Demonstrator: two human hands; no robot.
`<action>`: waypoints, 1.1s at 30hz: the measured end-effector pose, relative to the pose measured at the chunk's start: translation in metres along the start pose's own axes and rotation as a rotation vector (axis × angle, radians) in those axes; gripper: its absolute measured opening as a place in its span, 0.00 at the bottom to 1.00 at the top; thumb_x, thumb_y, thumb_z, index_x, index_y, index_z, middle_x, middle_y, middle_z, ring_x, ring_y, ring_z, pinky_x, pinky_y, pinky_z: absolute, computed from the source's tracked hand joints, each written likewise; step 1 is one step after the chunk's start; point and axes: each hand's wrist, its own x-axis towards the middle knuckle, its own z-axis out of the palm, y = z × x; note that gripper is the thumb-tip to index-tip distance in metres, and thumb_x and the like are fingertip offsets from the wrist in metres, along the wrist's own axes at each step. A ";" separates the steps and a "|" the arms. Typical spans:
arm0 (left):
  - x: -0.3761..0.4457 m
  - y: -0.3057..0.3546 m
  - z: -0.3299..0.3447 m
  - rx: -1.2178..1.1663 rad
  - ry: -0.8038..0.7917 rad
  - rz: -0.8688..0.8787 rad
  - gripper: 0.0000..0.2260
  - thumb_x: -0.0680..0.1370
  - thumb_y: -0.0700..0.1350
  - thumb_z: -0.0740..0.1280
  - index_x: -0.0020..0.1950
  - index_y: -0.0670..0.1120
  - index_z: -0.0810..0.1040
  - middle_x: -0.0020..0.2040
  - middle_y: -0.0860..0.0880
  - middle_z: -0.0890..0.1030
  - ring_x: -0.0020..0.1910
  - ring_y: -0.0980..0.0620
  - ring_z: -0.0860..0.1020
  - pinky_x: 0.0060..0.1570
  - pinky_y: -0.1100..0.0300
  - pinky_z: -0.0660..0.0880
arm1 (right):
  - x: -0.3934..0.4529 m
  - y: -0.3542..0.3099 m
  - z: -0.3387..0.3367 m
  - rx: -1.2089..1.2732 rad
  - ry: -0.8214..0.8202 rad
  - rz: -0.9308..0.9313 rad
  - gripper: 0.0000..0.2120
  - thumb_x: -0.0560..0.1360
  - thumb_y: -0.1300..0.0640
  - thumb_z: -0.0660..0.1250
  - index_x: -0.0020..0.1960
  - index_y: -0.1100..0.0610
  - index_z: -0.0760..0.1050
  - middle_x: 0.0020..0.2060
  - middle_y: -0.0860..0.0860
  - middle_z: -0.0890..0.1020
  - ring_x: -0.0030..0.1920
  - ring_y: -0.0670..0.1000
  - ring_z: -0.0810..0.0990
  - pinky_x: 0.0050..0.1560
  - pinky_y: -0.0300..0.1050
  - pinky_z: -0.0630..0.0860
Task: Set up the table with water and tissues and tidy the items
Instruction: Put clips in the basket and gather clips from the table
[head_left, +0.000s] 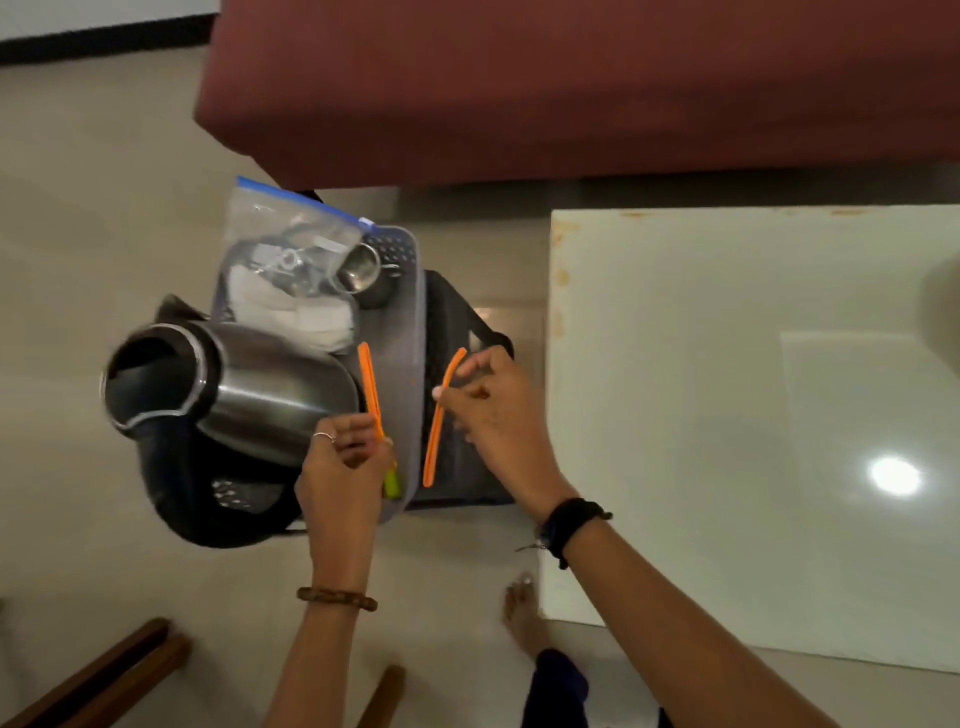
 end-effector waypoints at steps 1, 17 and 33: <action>0.011 -0.006 -0.011 0.099 0.003 -0.001 0.10 0.71 0.32 0.68 0.46 0.45 0.74 0.41 0.46 0.79 0.36 0.53 0.77 0.42 0.58 0.74 | 0.005 -0.004 0.018 -0.103 0.003 -0.052 0.11 0.73 0.56 0.70 0.41 0.51 0.66 0.31 0.45 0.75 0.33 0.47 0.77 0.33 0.37 0.73; 0.025 -0.039 0.020 0.449 -0.021 0.249 0.12 0.77 0.42 0.64 0.59 0.41 0.72 0.57 0.42 0.73 0.53 0.44 0.76 0.47 0.49 0.78 | 0.033 0.028 0.063 -0.924 -0.037 -0.454 0.07 0.79 0.57 0.59 0.48 0.59 0.73 0.40 0.54 0.81 0.35 0.54 0.80 0.29 0.43 0.65; -0.229 0.042 0.332 0.903 -0.703 1.131 0.28 0.61 0.40 0.78 0.60 0.43 0.78 0.62 0.44 0.79 0.61 0.47 0.78 0.56 0.50 0.77 | -0.108 0.162 -0.374 -0.945 0.322 0.100 0.08 0.79 0.55 0.58 0.53 0.56 0.74 0.49 0.49 0.79 0.48 0.50 0.77 0.39 0.39 0.70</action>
